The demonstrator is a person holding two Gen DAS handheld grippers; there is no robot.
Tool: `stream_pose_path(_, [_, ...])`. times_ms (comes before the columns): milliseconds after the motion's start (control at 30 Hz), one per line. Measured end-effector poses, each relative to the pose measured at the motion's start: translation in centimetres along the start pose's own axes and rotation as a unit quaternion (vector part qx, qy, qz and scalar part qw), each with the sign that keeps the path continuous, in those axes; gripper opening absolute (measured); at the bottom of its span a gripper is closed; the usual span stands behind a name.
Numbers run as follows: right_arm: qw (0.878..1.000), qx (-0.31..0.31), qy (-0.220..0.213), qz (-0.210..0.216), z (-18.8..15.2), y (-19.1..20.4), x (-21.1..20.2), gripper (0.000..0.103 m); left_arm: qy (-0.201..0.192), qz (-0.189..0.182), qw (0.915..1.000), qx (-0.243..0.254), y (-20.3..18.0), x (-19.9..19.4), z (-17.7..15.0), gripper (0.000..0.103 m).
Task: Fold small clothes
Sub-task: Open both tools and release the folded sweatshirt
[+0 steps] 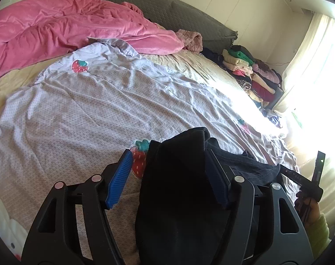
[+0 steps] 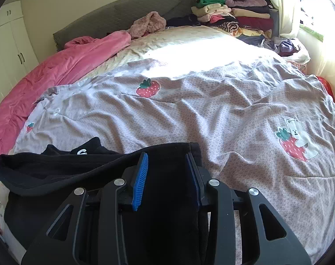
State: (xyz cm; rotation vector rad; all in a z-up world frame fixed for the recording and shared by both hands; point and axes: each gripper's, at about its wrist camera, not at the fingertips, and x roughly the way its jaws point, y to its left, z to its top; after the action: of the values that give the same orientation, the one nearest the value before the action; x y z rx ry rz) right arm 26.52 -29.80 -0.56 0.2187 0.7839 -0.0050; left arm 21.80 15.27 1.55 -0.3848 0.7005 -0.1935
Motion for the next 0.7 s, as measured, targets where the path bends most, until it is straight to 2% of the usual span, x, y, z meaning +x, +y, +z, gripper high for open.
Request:
stream_pose_path(167, [1.0,0.006,-0.001,-0.009,0.1,-0.4,0.3,0.038,-0.004,-0.004,0.9999,-0.009,0.7,-0.5,0.0,0.068])
stream_pose_path(333, [1.0,0.007,0.008,-0.018,0.2,-0.6,1.1,0.039,-0.042,-0.013,0.9984,-0.036,1.8,-2.0,0.7,0.073])
stream_pose_path(433, [1.0,0.008,0.008,-0.021,0.3,-0.6,1.3,0.039,-0.028,-0.013,0.9989,-0.034,2.0,-1.4,0.3,0.073])
stream_pose_path(600, [1.0,0.014,-0.002,-0.024,0.3,-0.8,0.7,0.045,0.035,-0.019,0.9985,-0.039,2.5,1.0,-1.4,0.073])
stream_pose_path(700, [0.999,0.018,-0.008,-0.026,0.2,-1.0,-0.1,0.047,0.048,-0.022,0.9983,-0.025,2.1,1.1,-2.2,0.073])
